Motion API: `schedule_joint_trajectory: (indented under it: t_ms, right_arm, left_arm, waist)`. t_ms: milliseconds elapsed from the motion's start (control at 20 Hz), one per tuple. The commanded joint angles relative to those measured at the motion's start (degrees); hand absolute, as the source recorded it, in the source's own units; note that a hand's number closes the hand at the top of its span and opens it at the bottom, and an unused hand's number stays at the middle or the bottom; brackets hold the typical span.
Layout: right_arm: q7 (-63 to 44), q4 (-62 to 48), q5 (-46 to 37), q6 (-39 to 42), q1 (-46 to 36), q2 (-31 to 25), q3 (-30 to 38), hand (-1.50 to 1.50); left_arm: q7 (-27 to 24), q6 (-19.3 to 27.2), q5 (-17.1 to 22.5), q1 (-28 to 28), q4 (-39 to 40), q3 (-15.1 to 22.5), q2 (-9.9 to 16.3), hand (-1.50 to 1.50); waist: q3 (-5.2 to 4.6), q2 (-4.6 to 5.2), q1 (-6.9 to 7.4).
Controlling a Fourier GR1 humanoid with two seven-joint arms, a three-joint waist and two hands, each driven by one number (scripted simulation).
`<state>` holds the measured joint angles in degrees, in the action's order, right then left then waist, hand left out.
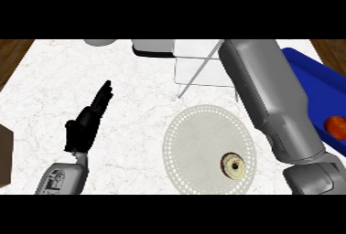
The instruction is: Pick the pear from the placemat and place it in the tiered shelf
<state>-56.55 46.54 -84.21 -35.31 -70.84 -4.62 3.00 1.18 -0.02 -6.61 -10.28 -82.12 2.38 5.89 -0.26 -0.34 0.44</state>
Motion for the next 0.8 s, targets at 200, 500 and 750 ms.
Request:
schedule_joint_trajectory:
  t_ms: [200, 500, 750]
  right_arm:
    - [-3.27, 10.2, 0.6, -3.51, 6.38, 2.38, 1.3, -1.5]
    - [0.84, 14.56, 7.37, -0.86, 4.99, 1.68, 3.45, -1.5]
    - [1.57, 19.14, 9.65, -1.54, 6.08, 2.21, 3.11, -1.5]
  left_arm:
    - [-0.9, -1.99, 1.72, 1.41, -0.88, -2.37, 2.13, 0.0]
    - [-0.39, -1.98, 0.51, 2.76, -1.9, -0.72, 1.12, 0.0]
    - [1.21, -2.08, 1.1, -1.02, -0.62, -2.48, 1.51, 0.0]
  waist:
    - [0.25, 0.18, -0.36]
    - [0.25, 0.3, 0.05]
    - [0.25, 0.3, -0.18]
